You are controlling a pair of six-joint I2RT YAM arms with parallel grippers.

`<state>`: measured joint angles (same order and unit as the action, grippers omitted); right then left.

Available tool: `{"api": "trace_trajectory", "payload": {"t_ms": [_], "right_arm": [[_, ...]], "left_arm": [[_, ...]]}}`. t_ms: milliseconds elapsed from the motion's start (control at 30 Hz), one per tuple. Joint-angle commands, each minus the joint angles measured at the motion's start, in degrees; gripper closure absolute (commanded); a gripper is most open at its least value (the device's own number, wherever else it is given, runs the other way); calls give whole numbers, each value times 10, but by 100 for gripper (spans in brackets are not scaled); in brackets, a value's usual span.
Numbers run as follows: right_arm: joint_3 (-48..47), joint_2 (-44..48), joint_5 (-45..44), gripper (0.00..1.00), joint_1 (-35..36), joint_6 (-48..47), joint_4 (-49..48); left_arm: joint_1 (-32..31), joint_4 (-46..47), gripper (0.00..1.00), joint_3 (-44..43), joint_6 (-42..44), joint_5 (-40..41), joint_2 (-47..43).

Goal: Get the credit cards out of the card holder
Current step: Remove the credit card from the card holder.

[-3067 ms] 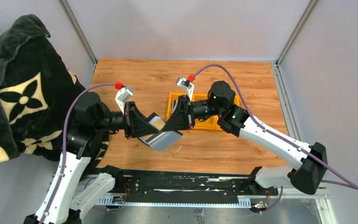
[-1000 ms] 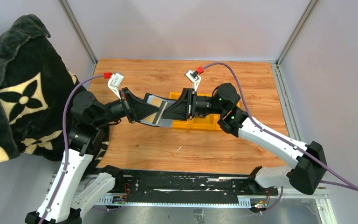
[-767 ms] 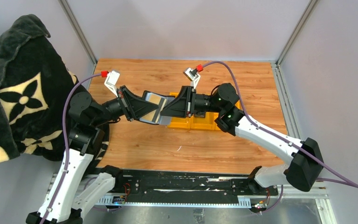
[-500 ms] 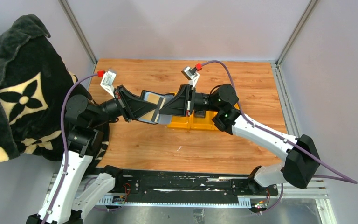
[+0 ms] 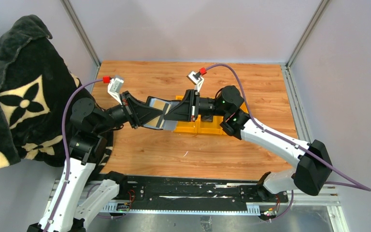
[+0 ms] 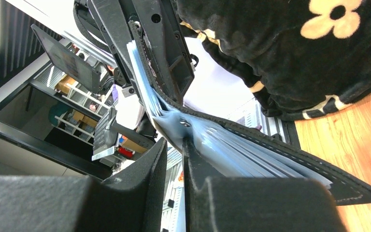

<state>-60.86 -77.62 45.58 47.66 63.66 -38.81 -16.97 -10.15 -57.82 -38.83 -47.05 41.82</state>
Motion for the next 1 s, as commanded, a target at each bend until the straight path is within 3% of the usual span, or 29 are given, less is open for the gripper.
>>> {"api": "trace_trajectory", "payload": {"t_ms": [0,67,200,400,500,800,967], "right_arm": [[-42,3,-23,79,15,-19,-32],[-44,1,-25,81,16,-20,-33],[-43,2,-23,99,17,-20,-46],[-27,10,-10,100,17,-11,-68],[-21,13,-2,100,17,-10,-68],[25,48,-5,100,17,-30,-71],[42,81,-19,100,16,-63,-30]], "left_arm": [[-10,-38,98,3,22,-10,-1],[-10,-40,97,4,24,-13,-2],[-10,-52,82,5,25,-23,-4],[-10,78,66,42,-112,-99,3],[-9,90,68,40,-128,-111,6],[-7,122,91,33,-140,-118,0],[-6,122,92,27,-147,-118,3]]}}
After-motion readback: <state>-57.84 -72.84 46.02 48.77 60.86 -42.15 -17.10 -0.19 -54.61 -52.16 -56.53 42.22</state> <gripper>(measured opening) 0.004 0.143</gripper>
